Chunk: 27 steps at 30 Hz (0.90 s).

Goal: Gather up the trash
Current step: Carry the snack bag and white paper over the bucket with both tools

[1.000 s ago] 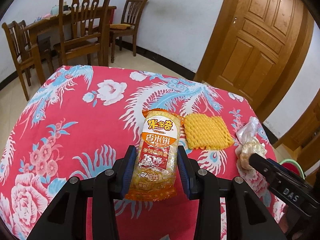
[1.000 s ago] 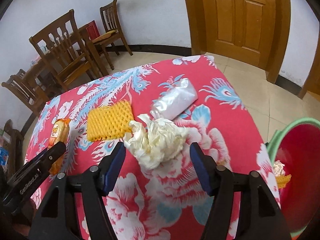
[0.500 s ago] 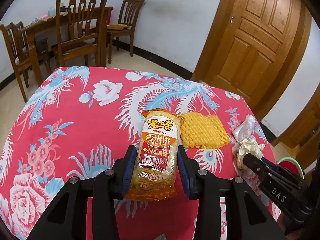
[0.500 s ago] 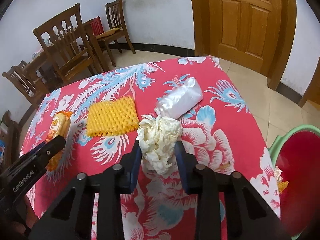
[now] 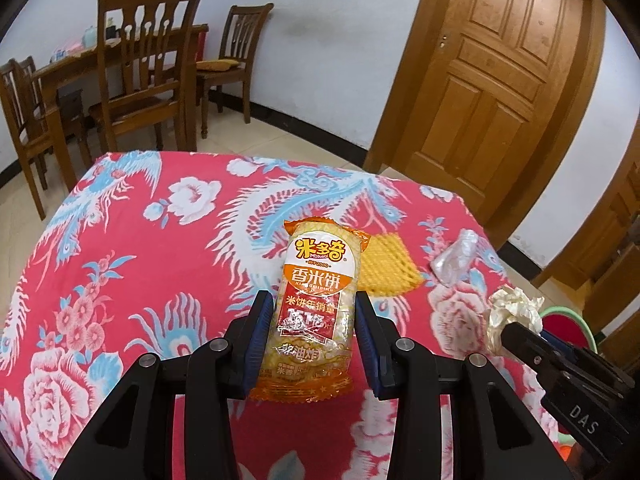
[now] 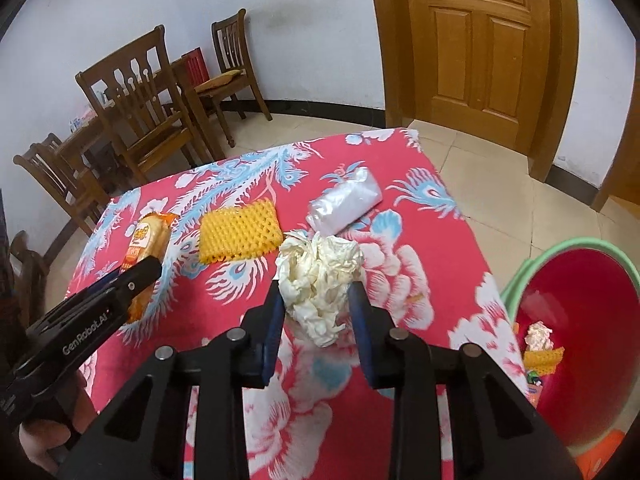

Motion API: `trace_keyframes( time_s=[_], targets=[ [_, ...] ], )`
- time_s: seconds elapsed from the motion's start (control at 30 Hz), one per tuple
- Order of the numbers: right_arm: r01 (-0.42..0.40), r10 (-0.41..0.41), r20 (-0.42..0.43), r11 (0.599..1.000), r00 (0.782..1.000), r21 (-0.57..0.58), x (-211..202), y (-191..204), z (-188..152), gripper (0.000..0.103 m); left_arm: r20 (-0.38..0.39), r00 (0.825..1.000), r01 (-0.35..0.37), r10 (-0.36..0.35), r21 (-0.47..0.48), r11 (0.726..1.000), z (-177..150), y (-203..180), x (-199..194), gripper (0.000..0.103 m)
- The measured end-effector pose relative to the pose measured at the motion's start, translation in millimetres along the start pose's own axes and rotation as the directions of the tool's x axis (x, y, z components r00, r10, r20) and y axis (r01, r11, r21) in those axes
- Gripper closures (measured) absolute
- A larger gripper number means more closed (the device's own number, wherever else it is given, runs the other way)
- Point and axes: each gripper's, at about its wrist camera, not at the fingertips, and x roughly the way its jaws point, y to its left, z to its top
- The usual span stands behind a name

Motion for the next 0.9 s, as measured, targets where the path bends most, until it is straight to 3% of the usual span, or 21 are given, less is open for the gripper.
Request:
trace_keyframes(
  time_s=[0.9],
  targets=[
    [0.053, -0.068, 0.099, 0.987, 0.993, 0.154, -95, -81, -34, 0.069, -0.03, 0.989, 0.15, -0.148, 0.164, 0.975, -24, -98, -46, 0.061]
  ],
)
